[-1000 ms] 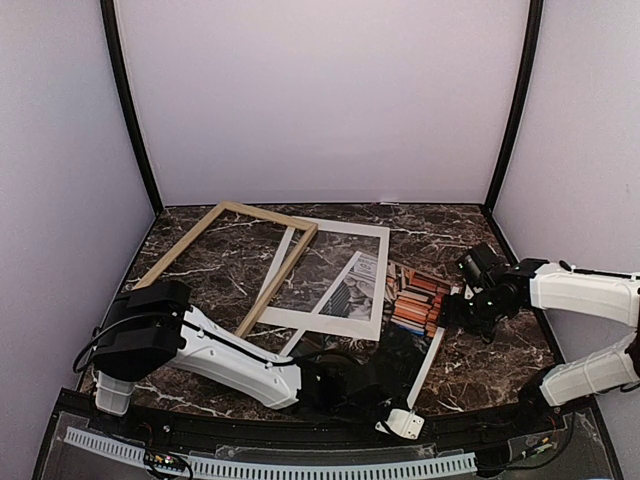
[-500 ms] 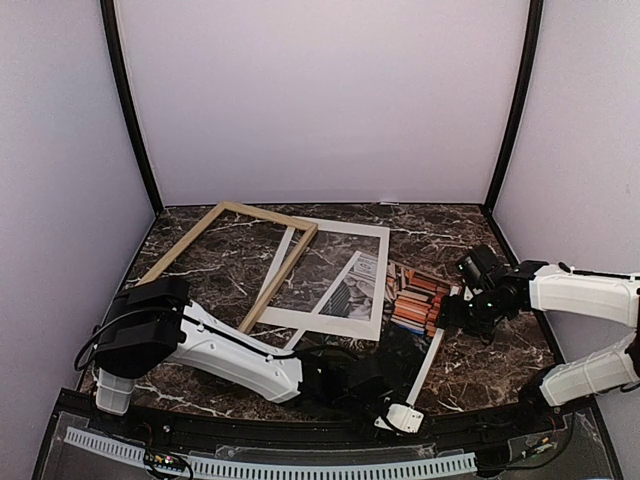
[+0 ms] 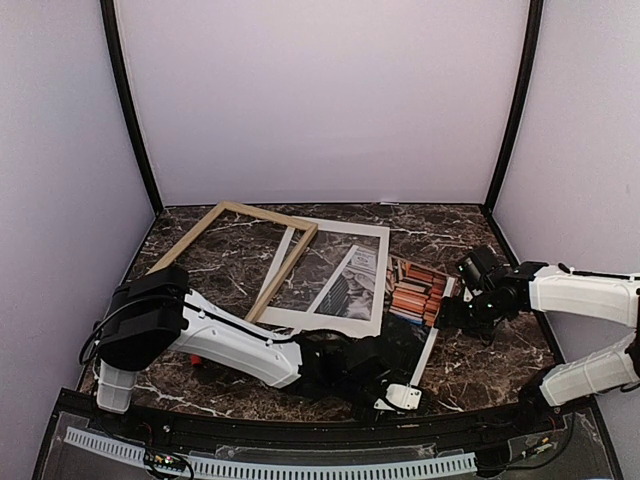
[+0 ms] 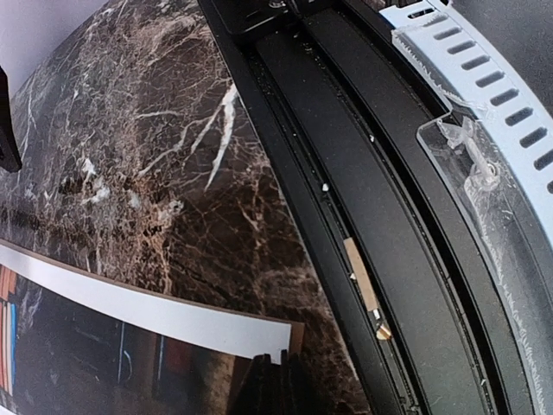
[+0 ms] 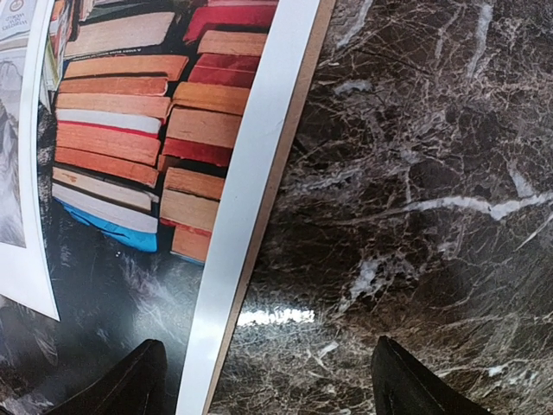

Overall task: Take the photo out of the frame
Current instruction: Pick up the photo from the backboard.

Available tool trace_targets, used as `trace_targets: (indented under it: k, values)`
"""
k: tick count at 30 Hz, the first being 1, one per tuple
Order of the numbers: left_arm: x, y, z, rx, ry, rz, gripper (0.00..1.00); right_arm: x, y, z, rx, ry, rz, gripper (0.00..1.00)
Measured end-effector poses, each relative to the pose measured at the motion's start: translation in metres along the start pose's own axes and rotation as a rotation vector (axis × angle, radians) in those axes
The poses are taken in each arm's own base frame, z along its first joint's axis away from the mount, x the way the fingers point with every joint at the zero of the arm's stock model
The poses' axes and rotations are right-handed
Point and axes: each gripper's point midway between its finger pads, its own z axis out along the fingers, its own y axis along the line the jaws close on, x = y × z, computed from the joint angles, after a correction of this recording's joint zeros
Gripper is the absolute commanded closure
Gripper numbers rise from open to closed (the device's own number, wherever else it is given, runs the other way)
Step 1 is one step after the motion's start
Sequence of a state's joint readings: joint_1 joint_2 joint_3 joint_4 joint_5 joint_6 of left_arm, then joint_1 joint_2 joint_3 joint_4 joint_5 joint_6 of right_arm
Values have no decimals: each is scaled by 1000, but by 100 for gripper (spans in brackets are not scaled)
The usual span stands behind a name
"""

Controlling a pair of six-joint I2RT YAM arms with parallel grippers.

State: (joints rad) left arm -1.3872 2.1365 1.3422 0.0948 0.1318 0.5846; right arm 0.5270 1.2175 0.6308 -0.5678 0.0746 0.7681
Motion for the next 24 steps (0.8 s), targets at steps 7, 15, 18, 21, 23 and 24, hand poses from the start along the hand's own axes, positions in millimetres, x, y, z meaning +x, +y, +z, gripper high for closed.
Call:
trace_targets:
  k: [7,15,18,21,23,24]
  values:
    - [1,4,-1,3,2,-36,97,1,1,1,-7,4,0,18]
    - [2,5,-2,7,12,-52,66,3,1,1,-10,11,0,17]
    - [0,9,-3,-13,19,-69,62,2,1,-5,-22,1,0,17]
    - [-3,16,-5,-34,13,-117,59,-1,8,-18,-72,-29,-1,17]
    - [-3,20,-7,-44,3,-147,58,-3,13,-29,-117,-52,0,16]
    - [-2,21,-10,-52,-2,-166,59,-4,15,-34,-138,-62,0,16]
